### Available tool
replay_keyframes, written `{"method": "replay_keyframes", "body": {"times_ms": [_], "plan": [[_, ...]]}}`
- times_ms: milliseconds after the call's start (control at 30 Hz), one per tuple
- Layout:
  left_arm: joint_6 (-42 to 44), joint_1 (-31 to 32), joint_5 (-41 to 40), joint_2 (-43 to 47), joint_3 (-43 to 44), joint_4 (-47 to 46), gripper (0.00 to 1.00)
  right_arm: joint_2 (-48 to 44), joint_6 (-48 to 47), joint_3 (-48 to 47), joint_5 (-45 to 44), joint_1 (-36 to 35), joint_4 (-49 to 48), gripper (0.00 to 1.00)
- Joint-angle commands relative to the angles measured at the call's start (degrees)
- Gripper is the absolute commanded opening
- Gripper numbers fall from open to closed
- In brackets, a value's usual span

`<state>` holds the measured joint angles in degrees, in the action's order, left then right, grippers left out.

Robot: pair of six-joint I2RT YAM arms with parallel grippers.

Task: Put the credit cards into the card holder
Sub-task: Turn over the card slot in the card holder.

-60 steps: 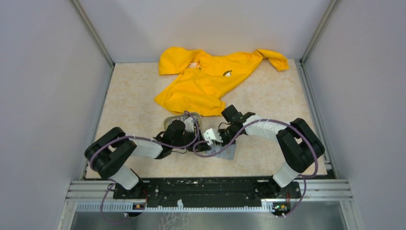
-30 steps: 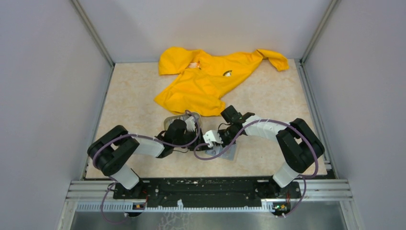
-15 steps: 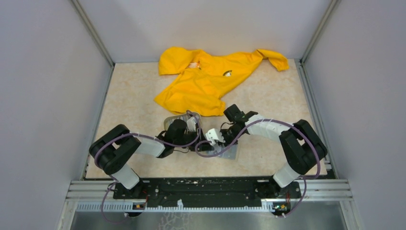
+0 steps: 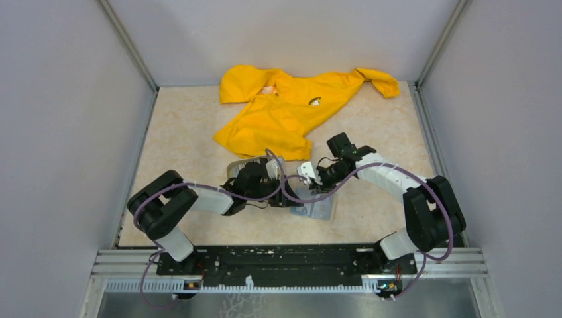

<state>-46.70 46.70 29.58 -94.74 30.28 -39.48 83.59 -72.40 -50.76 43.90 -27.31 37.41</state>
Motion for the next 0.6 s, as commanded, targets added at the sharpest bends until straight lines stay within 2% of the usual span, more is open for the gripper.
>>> {"method": "replay_keyframes", "body": {"times_ms": [0, 267, 567], "plan": [[-0.3, 1.2, 1.0, -1.5, 2.3, -2.1, 0.50, -2.2, 0.2, -2.4, 4.0, 1.4, 0.5, 0.23], [0.1, 3.0, 0.3, -3.0, 4.6, -1.3, 0.51, -2.6, 4.3, -2.7, 5.0, 4.4, -1.7, 0.22], [0.6, 5.8, 0.5, -6.2, 8.4, -1.0, 0.57, -3.6, 9.1, -2.3, 4.9, 7.5, -5.4, 0.23]]}}
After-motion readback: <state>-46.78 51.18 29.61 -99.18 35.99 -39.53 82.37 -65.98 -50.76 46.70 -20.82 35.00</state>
